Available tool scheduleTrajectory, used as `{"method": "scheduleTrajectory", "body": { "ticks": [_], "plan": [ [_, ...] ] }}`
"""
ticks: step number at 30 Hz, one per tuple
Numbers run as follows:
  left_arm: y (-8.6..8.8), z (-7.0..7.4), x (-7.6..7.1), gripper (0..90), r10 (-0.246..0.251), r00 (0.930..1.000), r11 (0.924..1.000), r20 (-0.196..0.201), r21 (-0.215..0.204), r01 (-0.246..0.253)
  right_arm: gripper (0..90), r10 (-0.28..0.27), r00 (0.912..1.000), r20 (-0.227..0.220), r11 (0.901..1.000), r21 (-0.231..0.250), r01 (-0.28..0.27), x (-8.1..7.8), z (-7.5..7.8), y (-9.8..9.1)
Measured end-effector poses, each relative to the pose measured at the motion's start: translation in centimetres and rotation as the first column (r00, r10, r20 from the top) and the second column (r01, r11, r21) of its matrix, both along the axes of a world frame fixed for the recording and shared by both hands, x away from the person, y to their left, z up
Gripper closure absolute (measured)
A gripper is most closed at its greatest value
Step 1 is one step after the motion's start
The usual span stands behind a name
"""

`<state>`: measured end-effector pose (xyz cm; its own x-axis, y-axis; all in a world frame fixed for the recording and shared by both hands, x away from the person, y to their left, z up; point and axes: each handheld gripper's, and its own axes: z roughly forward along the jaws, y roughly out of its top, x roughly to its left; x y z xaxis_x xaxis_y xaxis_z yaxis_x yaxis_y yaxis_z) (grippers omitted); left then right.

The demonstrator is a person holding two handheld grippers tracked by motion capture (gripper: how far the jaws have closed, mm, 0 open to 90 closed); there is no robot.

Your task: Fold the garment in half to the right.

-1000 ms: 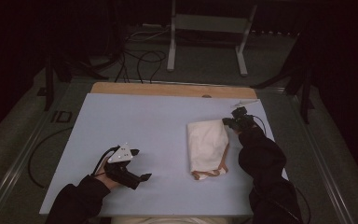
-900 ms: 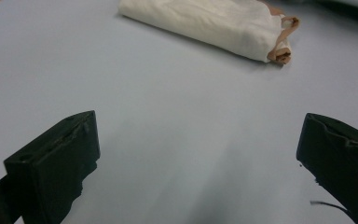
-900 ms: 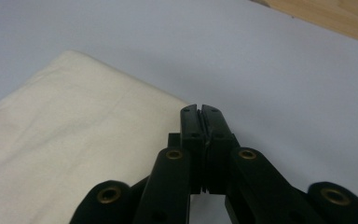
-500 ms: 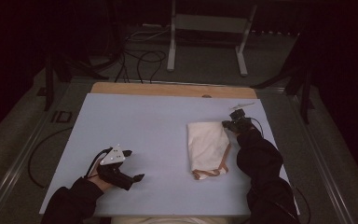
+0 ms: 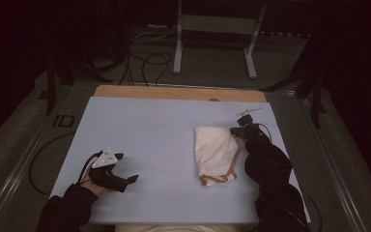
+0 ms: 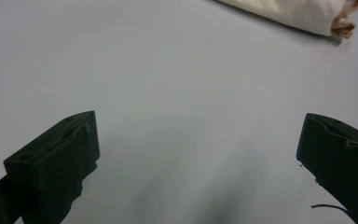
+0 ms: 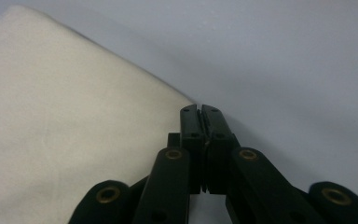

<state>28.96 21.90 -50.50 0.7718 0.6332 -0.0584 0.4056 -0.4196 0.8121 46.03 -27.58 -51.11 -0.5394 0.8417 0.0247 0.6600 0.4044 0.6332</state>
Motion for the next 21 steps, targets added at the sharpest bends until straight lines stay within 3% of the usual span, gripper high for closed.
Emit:
{"method": "scheduleTrajectory", "body": {
  "ticks": [8,16,21],
  "plan": [
    [1.1,0.1,-0.2,0.2,0.027,0.9996,0.9996,0.0,-0.002,-0.027,86.2,-0.002,0.9999,-0.011,1.0,-0.003,0.002,0.0,-0.1,0.1],
    [2.0,0.0,-0.4,0.2,0.053,0.9986,0.9986,0.0,0.001,-0.053,52.6,-0.016,0.9998,-0.008,0.9993,0.035,0.016,-0.3,0.7,-0.3],
    [2.1,0.1,-0.6,0.2,0.05,0.9988,0.9988,0.002,0.001,-0.05,37.5,-0.015,0.9998,-0.014,0.9979,0.063,0.016,-0.7,1.1,-0.3]
  ]
}}
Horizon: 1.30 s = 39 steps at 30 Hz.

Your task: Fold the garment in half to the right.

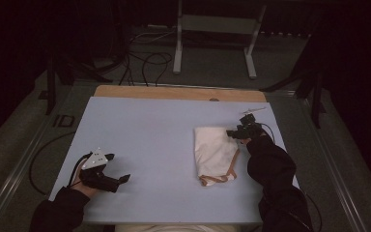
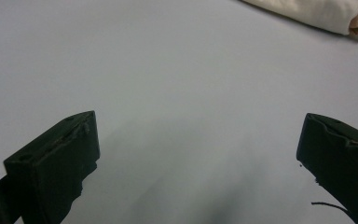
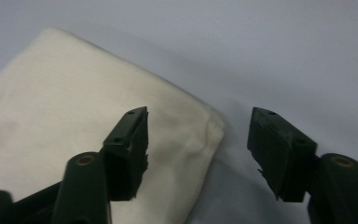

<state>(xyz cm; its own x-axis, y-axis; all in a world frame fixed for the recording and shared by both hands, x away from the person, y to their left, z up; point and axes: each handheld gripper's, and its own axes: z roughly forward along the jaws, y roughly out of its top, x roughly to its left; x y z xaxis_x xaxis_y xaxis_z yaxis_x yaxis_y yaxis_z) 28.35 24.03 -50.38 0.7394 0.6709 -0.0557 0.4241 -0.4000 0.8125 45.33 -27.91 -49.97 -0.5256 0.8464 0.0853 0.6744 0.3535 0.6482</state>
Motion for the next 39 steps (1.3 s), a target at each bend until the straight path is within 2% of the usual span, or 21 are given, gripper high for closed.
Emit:
{"method": "scheduleTrajectory", "body": {
  "ticks": [6,12,20,24,27,30,39],
  "plan": [
    [0.2,-0.1,0.1,0.2,0.003,1.0,1.0,-0.006,0.001,-0.003,26.0,0.019,0.9997,0.014,0.9982,0.057,-0.019,-0.6,1.1,0.4],
    [0.3,-0.1,0.1,0.2,0.008,1.0,1.0,-0.003,-0.003,-0.008,17.3,0.051,0.9978,0.042,0.9969,0.058,-0.054,-1.1,2.2,1.7],
    [0.5,-0.2,0.1,0.2,0.01,0.9999,1.0,-0.007,0.001,-0.01,12.9,0.117,0.9913,0.06,0.9888,0.086,-0.122,-1.3,3.0,3.4],
    [0.5,-0.2,0.1,0.2,0.009,0.9999,0.9999,-0.009,0.007,-0.009,12.0,0.145,0.9879,0.056,0.9837,0.099,-0.15,-1.4,3.4,4.4],
    [0.5,-0.1,0.1,0.2,0.009,0.9999,0.9999,-0.006,0.007,-0.009,11.6,0.163,0.9852,0.053,0.9816,0.092,-0.167,-1.5,3.5,4.8],
    [0.5,-0.1,0.1,0.2,0.01,0.9999,0.9999,-0.004,0.003,-0.01,11.2,0.201,0.9786,0.044,0.9732,0.105,-0.205,-1.9,3.8,5.3],
    [0.6,-0.1,0.0,0.2,0.003,1.0,1.0,-0.005,0.004,-0.003,10.3,0.241,0.967,0.081,0.9621,0.11,-0.249,-3.6,4.7,5.6]
  ]
}}
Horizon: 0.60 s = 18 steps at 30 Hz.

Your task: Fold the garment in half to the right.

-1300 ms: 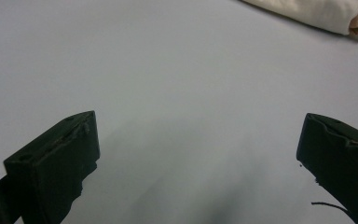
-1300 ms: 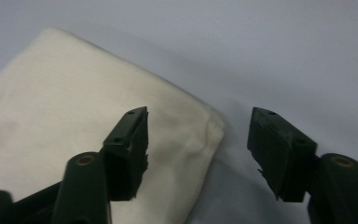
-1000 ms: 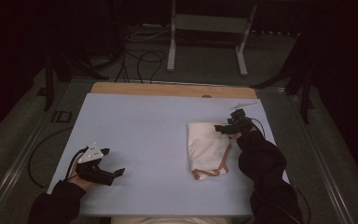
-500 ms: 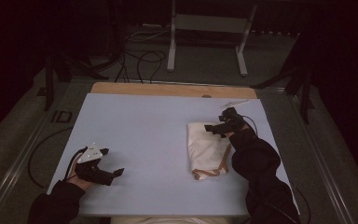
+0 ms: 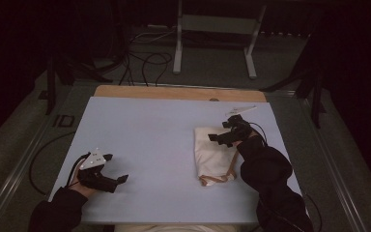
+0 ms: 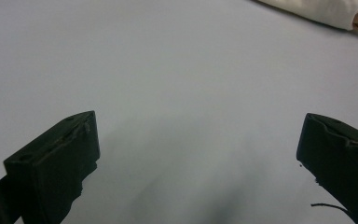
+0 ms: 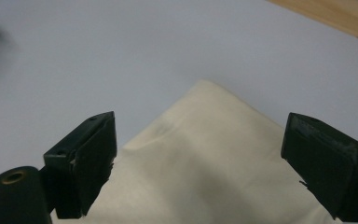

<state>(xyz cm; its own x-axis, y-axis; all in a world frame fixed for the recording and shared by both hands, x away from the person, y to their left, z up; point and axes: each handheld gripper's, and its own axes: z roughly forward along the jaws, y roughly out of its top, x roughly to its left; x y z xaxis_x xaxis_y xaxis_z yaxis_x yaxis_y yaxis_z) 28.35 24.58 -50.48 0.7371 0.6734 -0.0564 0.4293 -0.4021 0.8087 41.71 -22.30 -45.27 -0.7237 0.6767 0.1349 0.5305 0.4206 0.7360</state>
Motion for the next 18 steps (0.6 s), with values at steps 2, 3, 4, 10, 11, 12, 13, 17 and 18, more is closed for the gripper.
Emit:
{"method": "scheduleTrajectory", "body": {
  "ticks": [2,3,4,10,11,12,13,17,18],
  "plan": [
    [0.0,0.0,0.0,0.2,0.0,1.0,1.0,0.001,0.0,0.0,10.3,0.01,0.9999,0.01,0.9999,0.006,-0.01,-0.4,0.3,0.0],
    [0.0,0.0,0.0,0.2,0.0,1.0,1.0,0.0,0.0,0.0,10.3,0.012,0.9998,0.019,0.9999,0.012,-0.012,-0.7,0.4,-0.1],
    [0.0,0.0,0.0,0.2,0.001,1.0,1.0,0.0,0.001,-0.001,10.3,0.018,0.9996,0.022,0.9997,0.019,-0.019,-0.9,0.5,-0.1],
    [0.0,0.1,0.0,0.2,0.001,1.0,1.0,0.006,0.002,-0.001,10.1,0.039,0.9979,0.051,0.9989,0.025,-0.04,-2.4,1.0,-0.5],
    [0.0,0.1,0.0,0.2,0.002,1.0,1.0,0.005,0.001,-0.002,10.1,0.043,0.9976,0.054,0.9986,0.029,-0.045,-2.7,1.1,-0.6],
    [0.0,0.1,0.0,0.2,0.002,1.0,1.0,0.004,0.0,-0.002,10.1,0.049,0.9971,0.058,0.9981,0.034,-0.051,-3.0,1.2,-0.7],
    [0.0,0.1,0.0,0.2,0.002,1.0,1.0,0.005,0.001,-0.002,10.1,0.054,0.9966,0.062,0.9977,0.038,-0.057,-3.2,1.2,-0.8],
    [0.0,0.1,0.0,0.2,0.003,1.0,1.0,0.004,0.001,-0.003,10.1,0.052,0.9948,0.088,0.9977,0.039,-0.055,-4.5,1.2,-1.3],
    [0.1,0.1,0.0,0.2,0.003,1.0,1.0,0.004,0.001,-0.003,10.1,0.051,0.9943,0.094,0.9976,0.043,-0.055,-4.7,1.2,-1.5]
  ]
}}
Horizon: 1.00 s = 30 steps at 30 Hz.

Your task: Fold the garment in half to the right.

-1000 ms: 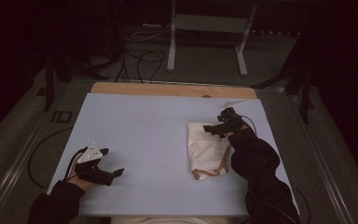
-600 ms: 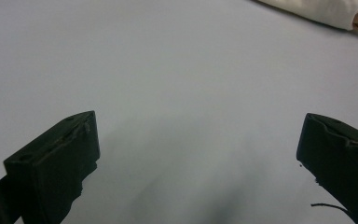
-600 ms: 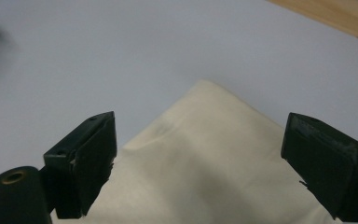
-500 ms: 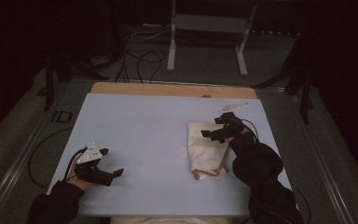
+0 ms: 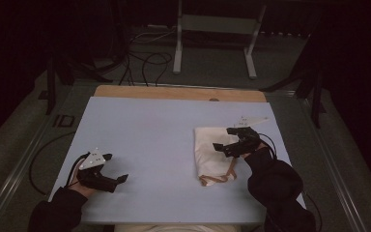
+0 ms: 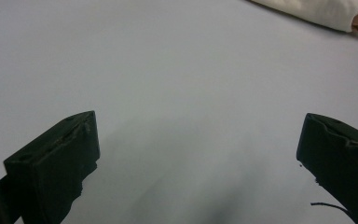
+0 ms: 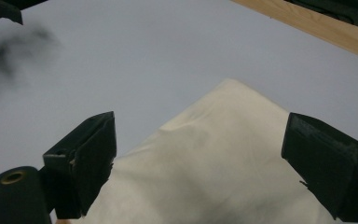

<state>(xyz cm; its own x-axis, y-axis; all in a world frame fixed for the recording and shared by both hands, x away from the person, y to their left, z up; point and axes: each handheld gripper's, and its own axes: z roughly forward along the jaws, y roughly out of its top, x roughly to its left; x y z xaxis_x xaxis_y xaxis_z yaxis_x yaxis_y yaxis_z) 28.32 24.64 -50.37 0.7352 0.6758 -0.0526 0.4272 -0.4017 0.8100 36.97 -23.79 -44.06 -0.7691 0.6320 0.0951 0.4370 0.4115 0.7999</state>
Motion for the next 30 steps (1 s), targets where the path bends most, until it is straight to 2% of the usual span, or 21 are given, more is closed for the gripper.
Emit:
{"method": "scheduleTrajectory", "body": {
  "ticks": [8,13,19,22,24,26,28,30],
  "plan": [
    [0.0,0.1,0.0,0.2,-0.002,1.0,1.0,0.001,0.001,0.002,10.1,-0.015,0.9997,0.019,0.9998,0.016,0.015,-2.2,-0.4,-1.5],
    [-0.1,0.1,-0.1,0.2,-0.006,1.0,1.0,0.001,0.001,0.006,10.1,-0.008,0.9999,0.008,0.9999,0.01,0.008,-3.5,-1.3,-2.5],
    [-0.1,0.2,-0.1,0.2,-0.005,1.0,1.0,0.002,-0.002,0.005,10.1,-0.029,0.9995,0.01,0.9993,0.022,0.029,-4.9,-2.3,-3.5],
    [0.0,0.2,-0.1,0.2,-0.003,1.0,1.0,0.003,-0.003,0.003,10.1,-0.041,0.9986,0.031,0.9991,-0.01,0.042,-5.5,-2.9,-3.8],
    [0.0,0.2,-0.1,0.2,-0.004,1.0,1.0,0.003,-0.003,0.004,10.1,-0.051,0.9986,0.014,0.9986,0.017,0.051,-5.9,-3.3,-4.0],
    [-0.1,0.2,-0.1,0.2,-0.005,1.0,1.0,0.002,-0.002,0.005,10.1,-0.055,0.9985,0.006,0.9984,0.015,0.054,-6.3,-3.7,-4.3],
    [-0.1,0.2,-0.1,0.2,-0.008,1.0,1.0,0.004,-0.003,0.008,10.1,-0.061,0.9981,-0.004,0.9976,0.033,0.061,-6.7,-4.1,-4.5],
    [-0.1,0.2,-0.2,0.2,-0.007,1.0,1.0,0.005,-0.003,0.007,10.1,-0.067,0.9977,-0.001,0.9975,0.022,0.067,-7.1,-4.5,-4.6]
  ]
}}
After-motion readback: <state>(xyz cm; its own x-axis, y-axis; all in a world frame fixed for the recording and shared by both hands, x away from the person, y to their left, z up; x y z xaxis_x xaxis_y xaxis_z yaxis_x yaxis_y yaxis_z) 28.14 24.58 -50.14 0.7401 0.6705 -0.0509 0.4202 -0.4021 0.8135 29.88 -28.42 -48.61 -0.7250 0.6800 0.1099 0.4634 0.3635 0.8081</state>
